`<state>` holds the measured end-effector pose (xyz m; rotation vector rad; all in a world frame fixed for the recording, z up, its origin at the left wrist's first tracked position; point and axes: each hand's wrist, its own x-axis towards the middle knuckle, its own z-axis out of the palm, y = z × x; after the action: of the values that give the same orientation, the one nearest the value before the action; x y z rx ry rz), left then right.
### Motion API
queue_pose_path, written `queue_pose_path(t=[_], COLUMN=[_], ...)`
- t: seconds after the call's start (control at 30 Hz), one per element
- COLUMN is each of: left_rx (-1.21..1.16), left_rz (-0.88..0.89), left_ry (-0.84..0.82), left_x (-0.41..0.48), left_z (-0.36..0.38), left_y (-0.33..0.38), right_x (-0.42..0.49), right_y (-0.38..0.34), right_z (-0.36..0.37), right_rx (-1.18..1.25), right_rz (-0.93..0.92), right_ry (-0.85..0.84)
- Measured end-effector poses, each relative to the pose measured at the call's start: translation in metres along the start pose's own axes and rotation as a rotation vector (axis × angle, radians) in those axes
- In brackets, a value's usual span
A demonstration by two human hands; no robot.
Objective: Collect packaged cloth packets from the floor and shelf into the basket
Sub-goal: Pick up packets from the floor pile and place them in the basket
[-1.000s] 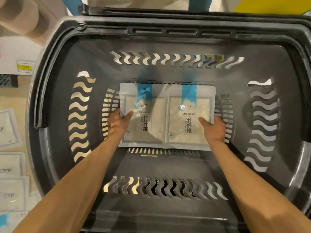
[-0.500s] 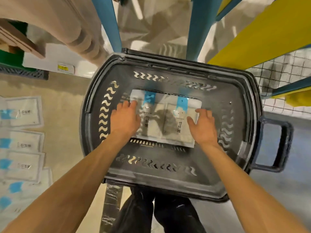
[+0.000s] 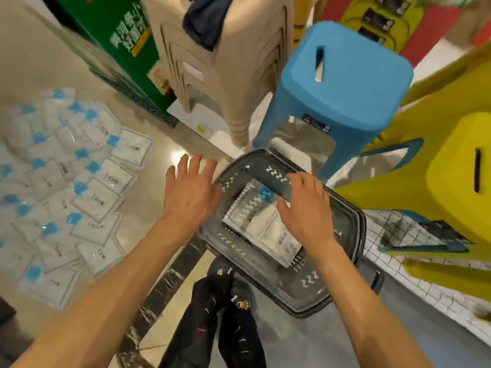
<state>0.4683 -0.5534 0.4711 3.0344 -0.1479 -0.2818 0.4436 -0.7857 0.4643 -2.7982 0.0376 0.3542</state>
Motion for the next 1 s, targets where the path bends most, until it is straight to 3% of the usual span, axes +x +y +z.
queue_pose_path(t=[0.33,1.0], left_rx=[0.017,-0.165], left_rz=[-0.375,-0.849], left_ry=[0.106,-0.019], left_x=[-0.095,-0.197], left_z=[-0.091,-0.091], left_y=[-0.133,-0.392], right_x=[0.011,0.037], right_y=[-0.164,-0.442], right_z=[-0.034,0.04], right_rx=[-0.092,-0.272], right_rz=[-0.317,-0.62], right_ry=[-0.056,-0.252])
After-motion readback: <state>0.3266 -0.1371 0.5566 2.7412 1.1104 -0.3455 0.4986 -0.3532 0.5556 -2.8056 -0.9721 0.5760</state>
